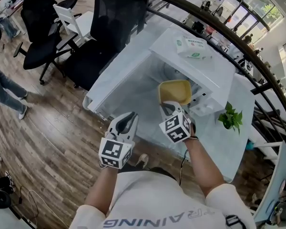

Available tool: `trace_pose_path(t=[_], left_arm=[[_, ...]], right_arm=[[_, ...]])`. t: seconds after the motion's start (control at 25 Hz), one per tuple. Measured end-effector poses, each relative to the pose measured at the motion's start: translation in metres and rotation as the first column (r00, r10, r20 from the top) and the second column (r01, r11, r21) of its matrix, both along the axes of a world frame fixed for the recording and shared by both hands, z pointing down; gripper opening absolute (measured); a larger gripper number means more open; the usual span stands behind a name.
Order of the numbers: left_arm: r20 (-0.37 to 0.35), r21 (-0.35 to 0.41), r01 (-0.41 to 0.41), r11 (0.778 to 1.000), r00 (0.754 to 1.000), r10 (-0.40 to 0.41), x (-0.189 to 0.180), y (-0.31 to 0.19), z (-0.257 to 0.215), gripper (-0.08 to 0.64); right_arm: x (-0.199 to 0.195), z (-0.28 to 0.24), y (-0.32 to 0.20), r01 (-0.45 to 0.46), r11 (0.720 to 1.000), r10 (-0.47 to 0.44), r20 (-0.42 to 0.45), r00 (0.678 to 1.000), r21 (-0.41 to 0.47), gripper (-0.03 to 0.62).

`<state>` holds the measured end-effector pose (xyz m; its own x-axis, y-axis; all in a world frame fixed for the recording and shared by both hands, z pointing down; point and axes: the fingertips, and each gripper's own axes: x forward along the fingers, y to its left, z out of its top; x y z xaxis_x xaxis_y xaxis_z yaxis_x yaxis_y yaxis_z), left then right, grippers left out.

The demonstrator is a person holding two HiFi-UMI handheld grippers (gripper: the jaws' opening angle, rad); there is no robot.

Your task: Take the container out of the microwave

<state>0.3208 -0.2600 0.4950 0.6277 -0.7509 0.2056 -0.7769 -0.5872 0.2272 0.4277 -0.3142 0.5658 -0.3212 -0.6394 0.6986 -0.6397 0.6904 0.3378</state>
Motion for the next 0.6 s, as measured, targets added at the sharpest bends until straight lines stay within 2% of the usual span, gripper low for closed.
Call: trace_pose_path(t=[0.4, 0.6], left_arm=[[0.012, 0.038, -0.023, 0.999, 1.000, 0.023, 0.024, 0.018, -0.012, 0.060], [0.031, 0.051, -0.052, 0.997, 0.998, 0.051, 0.042, 0.028, -0.015, 0.060]], right_arm=[[0.019, -0.030, 0.078, 0.022, 0.999, -0.022, 0.007, 1.000, -0.023, 0.034], [0.035, -0.053, 0.096, -0.016, 1.000, 0.016, 0.043, 0.999, 0.011, 0.035]])
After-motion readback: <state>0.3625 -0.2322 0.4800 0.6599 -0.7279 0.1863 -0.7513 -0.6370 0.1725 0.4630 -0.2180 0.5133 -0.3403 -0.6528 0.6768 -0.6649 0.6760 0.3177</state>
